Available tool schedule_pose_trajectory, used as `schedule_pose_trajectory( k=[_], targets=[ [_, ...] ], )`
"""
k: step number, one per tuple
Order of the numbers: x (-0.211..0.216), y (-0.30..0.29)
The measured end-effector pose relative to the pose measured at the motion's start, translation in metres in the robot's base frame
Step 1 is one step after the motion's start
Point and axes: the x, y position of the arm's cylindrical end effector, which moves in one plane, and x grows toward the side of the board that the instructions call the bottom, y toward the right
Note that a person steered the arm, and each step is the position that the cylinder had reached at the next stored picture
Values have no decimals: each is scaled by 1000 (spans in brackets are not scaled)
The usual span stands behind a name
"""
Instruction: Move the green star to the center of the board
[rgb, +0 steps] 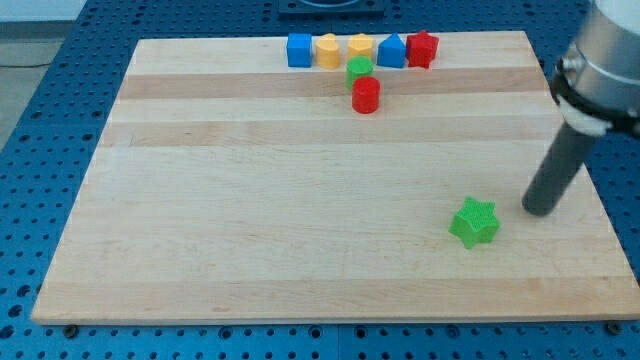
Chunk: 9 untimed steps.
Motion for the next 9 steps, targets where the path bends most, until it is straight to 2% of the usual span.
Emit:
schedule_pose_trajectory(
  k=[2, 5, 6, 9],
  targets=[
    [18, -73],
    [10, -178],
    [-4, -203],
    [-97, -204]
  ],
)
